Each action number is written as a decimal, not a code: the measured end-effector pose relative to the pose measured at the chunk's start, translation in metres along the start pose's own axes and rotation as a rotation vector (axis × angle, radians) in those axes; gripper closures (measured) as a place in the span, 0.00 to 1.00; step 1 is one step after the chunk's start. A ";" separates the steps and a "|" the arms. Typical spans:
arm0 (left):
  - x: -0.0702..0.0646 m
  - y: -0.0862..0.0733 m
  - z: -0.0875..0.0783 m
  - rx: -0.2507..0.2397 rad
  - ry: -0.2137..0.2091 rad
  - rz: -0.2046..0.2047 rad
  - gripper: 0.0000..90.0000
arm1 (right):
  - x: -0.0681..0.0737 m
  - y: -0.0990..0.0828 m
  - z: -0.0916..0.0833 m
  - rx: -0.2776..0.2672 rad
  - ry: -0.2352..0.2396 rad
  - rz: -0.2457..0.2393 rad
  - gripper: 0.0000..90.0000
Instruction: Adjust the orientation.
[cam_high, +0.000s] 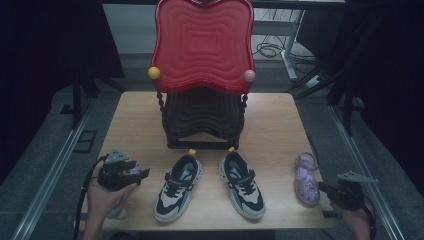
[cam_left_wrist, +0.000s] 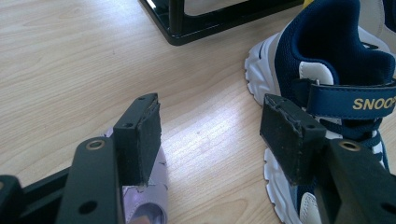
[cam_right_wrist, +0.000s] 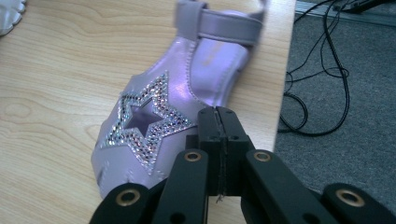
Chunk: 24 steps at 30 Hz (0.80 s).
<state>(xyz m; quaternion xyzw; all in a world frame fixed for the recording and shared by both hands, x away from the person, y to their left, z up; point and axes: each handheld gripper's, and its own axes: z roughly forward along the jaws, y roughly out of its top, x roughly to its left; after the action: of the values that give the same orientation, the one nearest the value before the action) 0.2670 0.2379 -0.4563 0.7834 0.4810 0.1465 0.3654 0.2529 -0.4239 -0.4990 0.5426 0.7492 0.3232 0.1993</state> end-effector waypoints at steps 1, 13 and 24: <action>0.000 -0.001 -0.001 0.000 0.001 -0.004 0.43 | 0.004 0.000 -0.001 0.005 -0.006 -0.006 0.99; 0.001 -0.003 0.001 0.010 0.001 -0.008 0.43 | 0.029 -0.001 -0.003 0.015 -0.012 -0.030 0.99; 0.002 -0.004 0.000 0.005 0.005 -0.016 0.43 | 0.040 0.003 -0.001 0.021 0.013 -0.062 0.99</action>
<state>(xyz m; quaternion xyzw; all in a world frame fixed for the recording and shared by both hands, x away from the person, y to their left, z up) 0.2654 0.2410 -0.4597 0.7801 0.4885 0.1445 0.3633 0.2409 -0.3855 -0.4946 0.5190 0.7704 0.3124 0.1988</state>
